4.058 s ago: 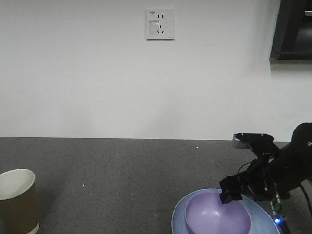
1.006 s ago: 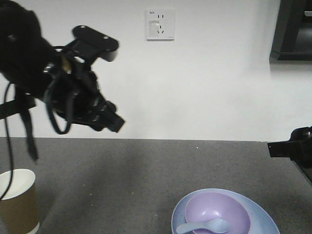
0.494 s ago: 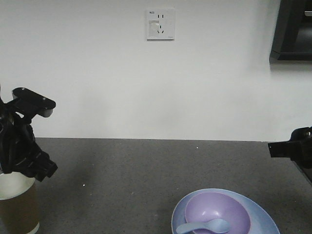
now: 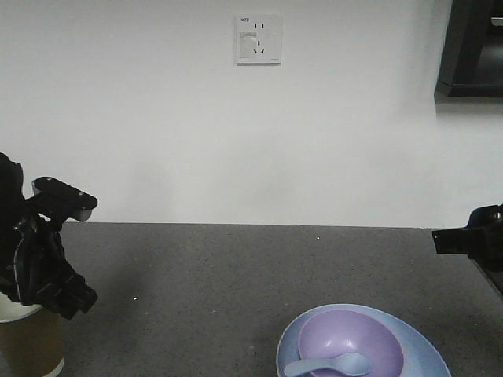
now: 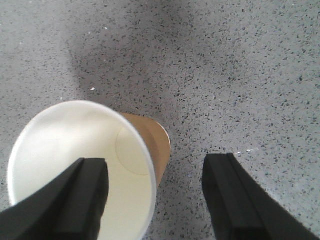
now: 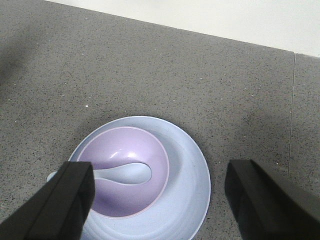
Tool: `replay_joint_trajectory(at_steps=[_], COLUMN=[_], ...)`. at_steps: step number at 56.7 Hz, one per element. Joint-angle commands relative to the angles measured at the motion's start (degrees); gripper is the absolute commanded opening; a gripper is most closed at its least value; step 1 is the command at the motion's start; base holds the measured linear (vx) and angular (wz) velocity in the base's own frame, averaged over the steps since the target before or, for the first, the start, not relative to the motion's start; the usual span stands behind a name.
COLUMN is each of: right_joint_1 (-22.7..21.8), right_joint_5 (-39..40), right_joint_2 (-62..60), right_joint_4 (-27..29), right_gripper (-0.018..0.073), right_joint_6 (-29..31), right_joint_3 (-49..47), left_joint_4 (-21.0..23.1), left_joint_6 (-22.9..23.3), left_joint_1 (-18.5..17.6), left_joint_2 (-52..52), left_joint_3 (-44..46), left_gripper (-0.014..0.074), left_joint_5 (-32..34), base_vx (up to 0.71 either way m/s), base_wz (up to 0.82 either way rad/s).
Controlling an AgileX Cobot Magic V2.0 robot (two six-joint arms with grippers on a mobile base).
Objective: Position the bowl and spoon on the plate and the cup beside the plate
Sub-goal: 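Move the left gripper down to the brown paper cup, then grasp the brown paper cup rim with the left gripper and lift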
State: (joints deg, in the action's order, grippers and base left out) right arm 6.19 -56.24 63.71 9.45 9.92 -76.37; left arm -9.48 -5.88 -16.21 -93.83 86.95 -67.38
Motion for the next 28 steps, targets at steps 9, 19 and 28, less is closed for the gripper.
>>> replay_joint_trajectory(at_steps=[9, 19, 28], right_joint_1=[0.0, 0.0, 0.0], right_joint_5=[3.4, 3.3, 3.2], right_joint_2=[-0.9, -0.9, -0.9], right_joint_4=[-0.1, -0.1, -0.1], right_gripper=[0.0592, 0.0592, 0.0592], right_joint_6=[0.3, 0.3, 0.3], right_joint_3=[-1.6, -1.6, -1.6], left_joint_4=[-0.5, -0.5, -1.8], left_joint_6=[0.4, 0.6, 0.1], left_joint_1=[0.0, 0.0, 0.0], left_joint_2=[-0.7, -1.3, -1.3], left_joint_3=[1.3, 1.4, 1.4], left_gripper=[0.0508, 0.0306, -0.0010], left_joint_5=[2.4, 2.6, 2.4], base_vx=[0.00, 0.00, 0.00], base_wz=[0.00, 0.00, 0.00])
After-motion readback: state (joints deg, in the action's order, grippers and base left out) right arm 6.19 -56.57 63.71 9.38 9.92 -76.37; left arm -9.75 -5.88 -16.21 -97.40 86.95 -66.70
